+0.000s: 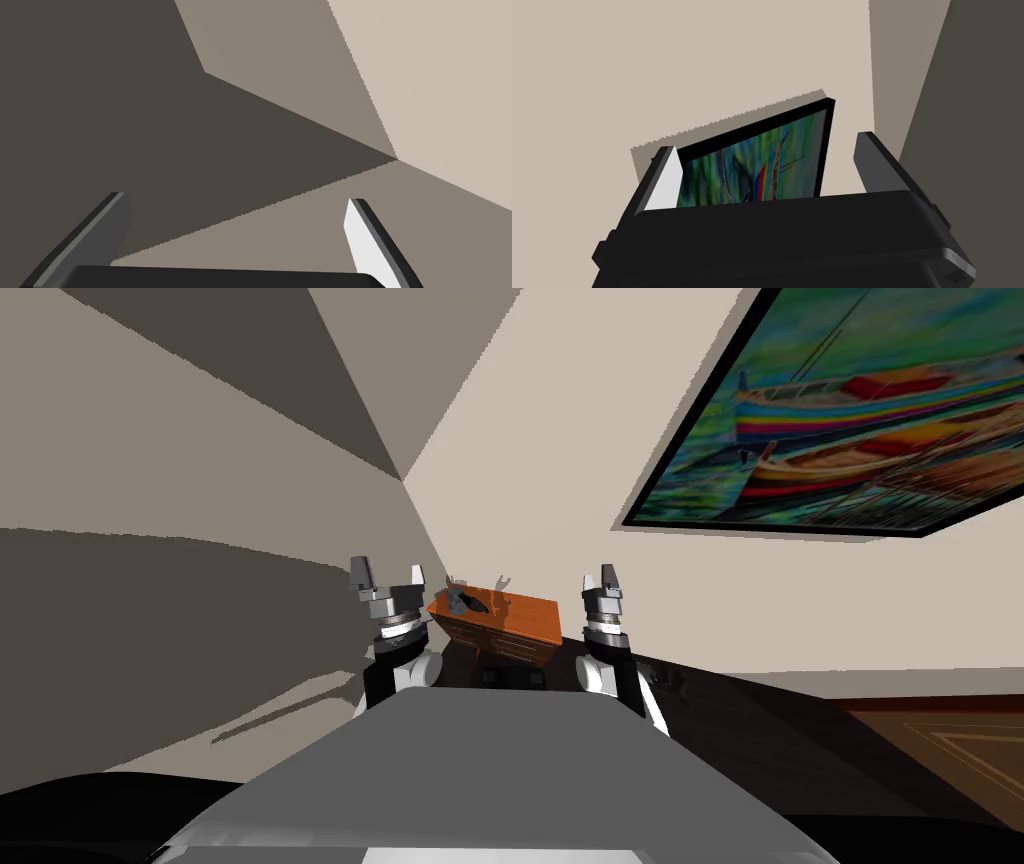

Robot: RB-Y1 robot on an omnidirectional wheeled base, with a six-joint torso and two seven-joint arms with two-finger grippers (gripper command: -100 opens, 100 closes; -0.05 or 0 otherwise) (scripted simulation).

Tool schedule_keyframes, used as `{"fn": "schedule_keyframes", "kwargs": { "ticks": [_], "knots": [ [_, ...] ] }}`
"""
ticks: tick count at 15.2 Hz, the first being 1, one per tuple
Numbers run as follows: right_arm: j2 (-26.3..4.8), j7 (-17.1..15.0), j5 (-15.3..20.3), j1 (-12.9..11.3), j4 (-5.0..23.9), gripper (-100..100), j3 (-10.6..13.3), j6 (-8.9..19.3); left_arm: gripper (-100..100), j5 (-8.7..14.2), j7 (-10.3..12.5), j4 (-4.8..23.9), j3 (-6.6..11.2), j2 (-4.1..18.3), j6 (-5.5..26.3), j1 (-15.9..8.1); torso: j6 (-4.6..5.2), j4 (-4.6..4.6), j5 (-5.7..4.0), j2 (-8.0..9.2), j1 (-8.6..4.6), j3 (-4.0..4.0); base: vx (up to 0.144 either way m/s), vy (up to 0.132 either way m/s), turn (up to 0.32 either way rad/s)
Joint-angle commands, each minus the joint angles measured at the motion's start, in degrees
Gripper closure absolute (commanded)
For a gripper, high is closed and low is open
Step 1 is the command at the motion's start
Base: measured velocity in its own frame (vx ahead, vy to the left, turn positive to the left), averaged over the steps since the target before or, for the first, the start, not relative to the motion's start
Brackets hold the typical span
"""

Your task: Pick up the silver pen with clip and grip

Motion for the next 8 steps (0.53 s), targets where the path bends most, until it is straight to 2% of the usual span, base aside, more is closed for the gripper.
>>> {"fn": "schedule_keyframes", "kwargs": {
  "ticks": [1, 2, 5, 6, 7, 8],
  "knots": [
    [-1.9, 0.2, -0.1, -0.2, 0.7, -100, -0.1, 0.4, 0, 0.0, 0.0, 0.0, 0.00, 0.0, 0.0, 0.0, 0.00, 0.00, 0.00, 0.00, 0.00, 0.00, 0.142, -0.225, -0.153],
    [-3.3, 0.4, -0.1, -0.4, 1.5, -100, -0.2, 0.9, 0, 0.0, 0.0, 0.0, 0.02, 0.0, 0.0, 0.0, 0.03, -0.05, -0.09, -0.29, -0.53, -0.15, 0.069, -0.042, -0.016],
    [-4.8, 0.6, -0.2, -0.6, 2.4, -100, -0.4, 1.5, 0, 0.0, 0.0, 0.0, 0.00, 0.0, 0.0, 0.0, -0.03, -0.07, -0.01, -0.33, 0.04, -0.19, 0.071, 0.043, 0.135],
    [-4.8, 0.6, -0.2, -0.6, 2.4, -100, -0.4, 1.5, 0, 0.0, 0.0, 0.0, 0.00, 0.0, 0.0, 0.0, -0.02, -0.07, 0.03, -0.31, 0.17, -0.19, 0.004, 0.055, 0.073],
    [-4.8, 0.6, -0.2, -0.6, 2.4, -100, -0.4, 1.5, 0, 0.0, 0.0, 0.0, -0.01, 0.0, 0.0, 0.0, -0.02, -0.05, 0.04, -0.17, 0.22, -0.12, -0.109, 0.098, 0.010],
    [-7.5, 1.3, -0.4, -1.3, 5.0, -100, -0.9, 3.0, 0, 0.0, 0.0, 0.0, -0.01, 0.0, 0.0, 0.0, 0.00, 0.00, 0.06, 0.13, 0.36, 0.05, -0.141, 0.115, 0.307]
  ]
}}
